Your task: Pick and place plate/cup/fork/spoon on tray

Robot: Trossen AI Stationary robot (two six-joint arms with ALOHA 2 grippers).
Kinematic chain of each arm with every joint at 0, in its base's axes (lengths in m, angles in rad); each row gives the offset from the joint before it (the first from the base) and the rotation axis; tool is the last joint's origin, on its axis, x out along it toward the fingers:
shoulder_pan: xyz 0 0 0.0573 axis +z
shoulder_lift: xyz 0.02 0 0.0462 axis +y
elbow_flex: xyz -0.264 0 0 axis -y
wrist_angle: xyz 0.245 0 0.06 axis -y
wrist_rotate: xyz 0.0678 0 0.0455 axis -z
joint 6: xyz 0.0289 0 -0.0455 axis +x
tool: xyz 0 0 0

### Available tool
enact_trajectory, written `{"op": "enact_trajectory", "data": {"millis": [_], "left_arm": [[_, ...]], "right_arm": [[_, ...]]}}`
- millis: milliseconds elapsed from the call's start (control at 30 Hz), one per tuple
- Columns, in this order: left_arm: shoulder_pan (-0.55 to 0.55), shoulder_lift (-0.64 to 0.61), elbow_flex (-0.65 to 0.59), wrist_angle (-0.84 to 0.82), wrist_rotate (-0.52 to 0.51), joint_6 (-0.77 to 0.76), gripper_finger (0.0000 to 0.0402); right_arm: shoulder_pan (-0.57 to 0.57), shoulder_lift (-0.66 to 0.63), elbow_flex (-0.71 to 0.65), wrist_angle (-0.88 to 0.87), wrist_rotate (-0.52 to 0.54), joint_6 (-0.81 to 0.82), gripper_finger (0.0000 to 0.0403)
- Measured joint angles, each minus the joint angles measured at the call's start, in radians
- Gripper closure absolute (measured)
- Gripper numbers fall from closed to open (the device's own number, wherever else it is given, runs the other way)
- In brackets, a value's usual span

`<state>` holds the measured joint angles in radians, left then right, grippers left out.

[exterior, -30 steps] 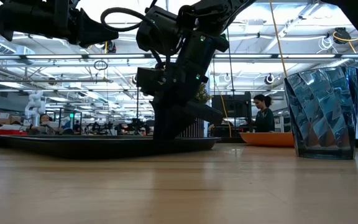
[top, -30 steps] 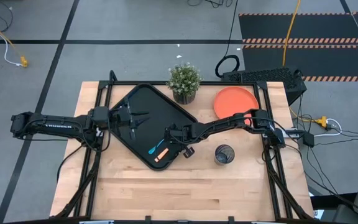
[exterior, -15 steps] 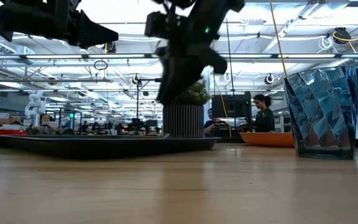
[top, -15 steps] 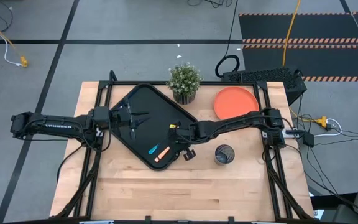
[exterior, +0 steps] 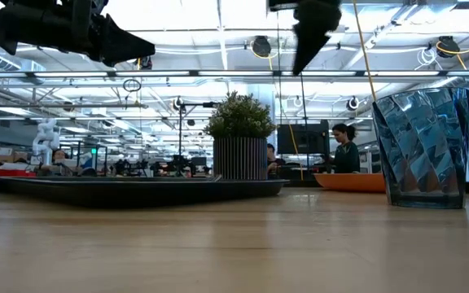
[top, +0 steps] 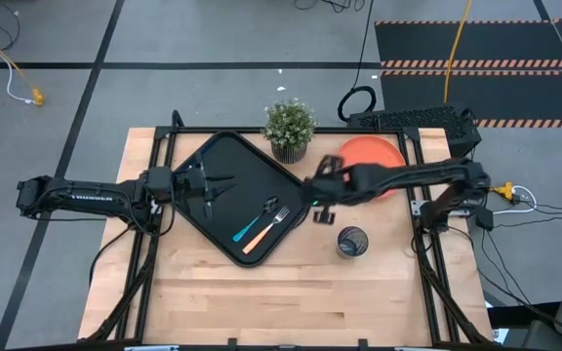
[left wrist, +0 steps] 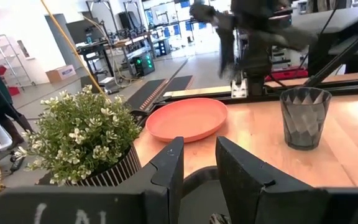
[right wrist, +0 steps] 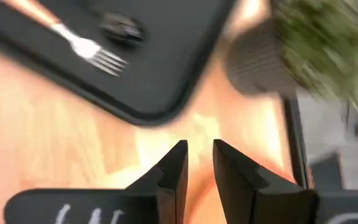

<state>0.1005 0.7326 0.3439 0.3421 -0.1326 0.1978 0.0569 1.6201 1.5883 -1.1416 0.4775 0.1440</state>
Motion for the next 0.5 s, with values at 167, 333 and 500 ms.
{"op": "enact_trajectory", "data": {"millis": [167,333,500], "left_arm": [[0.0,0.0,0.0,0.0,0.0,-0.017,0.0305],[0.0,0.0,0.0,0.0,0.0,-0.018,0.0305],[0.0,0.0,0.0,-0.001,0.0,-0.014,0.0305]], "right_arm": [[-0.075,-0.132,-0.071,-0.096,0.029,0.2,0.0335],[-0.177,-0.204,-0.243,-0.132,-0.058,0.25,0.0335],[-0.232,-0.198,-0.416,-0.058,-0.169,0.209,0.0335]]}}
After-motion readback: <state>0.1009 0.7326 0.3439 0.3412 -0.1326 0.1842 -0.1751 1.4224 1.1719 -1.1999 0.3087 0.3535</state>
